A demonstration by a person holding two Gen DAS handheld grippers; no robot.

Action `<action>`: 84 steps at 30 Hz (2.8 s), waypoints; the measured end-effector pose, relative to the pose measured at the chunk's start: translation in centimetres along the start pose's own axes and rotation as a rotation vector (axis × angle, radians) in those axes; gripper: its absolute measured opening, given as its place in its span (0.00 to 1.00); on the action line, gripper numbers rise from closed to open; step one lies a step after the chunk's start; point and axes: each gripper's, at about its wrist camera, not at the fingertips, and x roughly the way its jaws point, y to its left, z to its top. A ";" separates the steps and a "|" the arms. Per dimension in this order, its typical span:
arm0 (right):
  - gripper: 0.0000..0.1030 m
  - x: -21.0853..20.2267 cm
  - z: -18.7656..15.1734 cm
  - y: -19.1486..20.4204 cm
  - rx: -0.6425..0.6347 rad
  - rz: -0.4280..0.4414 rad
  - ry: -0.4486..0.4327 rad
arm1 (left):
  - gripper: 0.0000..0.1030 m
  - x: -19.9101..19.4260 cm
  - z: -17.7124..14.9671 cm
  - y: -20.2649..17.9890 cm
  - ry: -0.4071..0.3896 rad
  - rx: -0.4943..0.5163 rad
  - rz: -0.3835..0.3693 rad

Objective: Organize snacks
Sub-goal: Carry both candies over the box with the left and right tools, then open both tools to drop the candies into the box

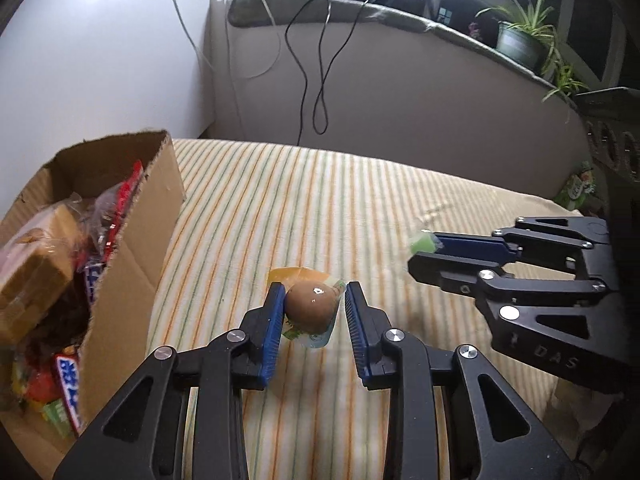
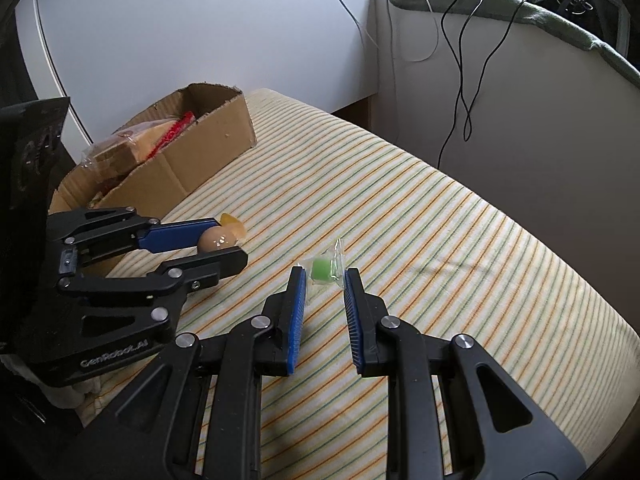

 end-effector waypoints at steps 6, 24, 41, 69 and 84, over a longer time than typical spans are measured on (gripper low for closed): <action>0.20 -1.6 0.1 1.3 -0.002 -0.011 -0.017 | 0.28 -3.0 -0.1 0.1 -0.050 0.017 -0.020; 0.20 -4.9 1.3 9.0 -0.005 0.010 -0.093 | 0.28 -10.1 -1.3 4.6 -0.177 -0.005 -0.008; 0.20 -2.4 4.1 16.9 -0.076 0.040 -0.096 | 0.28 -12.6 -2.8 12.3 -0.220 -0.098 0.069; 0.20 1.5 6.3 20.9 -0.128 0.046 -0.051 | 0.29 -12.3 -3.7 17.2 -0.170 -0.167 0.125; 0.28 2.0 6.3 21.1 -0.132 0.038 -0.052 | 0.30 -12.2 -3.4 17.2 -0.163 -0.151 0.154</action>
